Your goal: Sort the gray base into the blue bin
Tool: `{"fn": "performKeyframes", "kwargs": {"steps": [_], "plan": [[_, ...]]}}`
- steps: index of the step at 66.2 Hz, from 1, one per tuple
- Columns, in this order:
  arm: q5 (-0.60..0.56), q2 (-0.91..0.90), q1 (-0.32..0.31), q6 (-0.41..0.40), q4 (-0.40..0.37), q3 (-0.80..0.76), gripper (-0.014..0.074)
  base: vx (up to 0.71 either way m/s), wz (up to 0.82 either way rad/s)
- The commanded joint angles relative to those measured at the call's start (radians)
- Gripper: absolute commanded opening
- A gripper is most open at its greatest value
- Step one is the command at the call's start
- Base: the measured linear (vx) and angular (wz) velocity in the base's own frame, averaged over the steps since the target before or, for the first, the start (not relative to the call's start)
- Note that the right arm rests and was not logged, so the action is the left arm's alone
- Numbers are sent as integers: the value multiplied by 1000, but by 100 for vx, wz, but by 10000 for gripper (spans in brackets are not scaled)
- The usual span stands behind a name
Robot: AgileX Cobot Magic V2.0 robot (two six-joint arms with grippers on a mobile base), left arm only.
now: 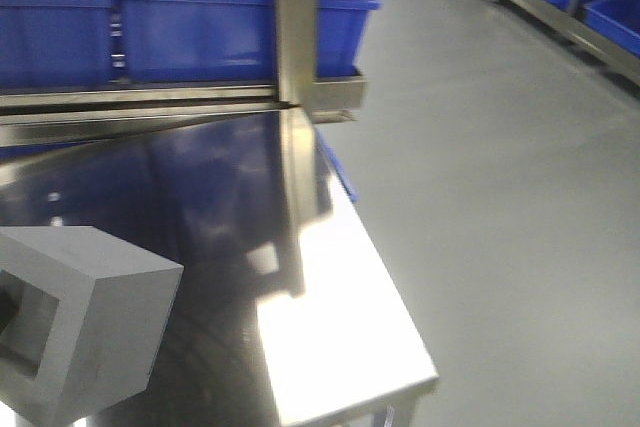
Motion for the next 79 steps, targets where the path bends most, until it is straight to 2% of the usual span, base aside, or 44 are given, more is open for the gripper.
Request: {"fn": "performKeyframes", "kwargs": {"steps": [1, 79], "plan": [[-93, 5, 0, -7, -13, -30, -6, -12, -63], [-92, 5, 0, -7, -13, -30, -6, -9, -58]]}}
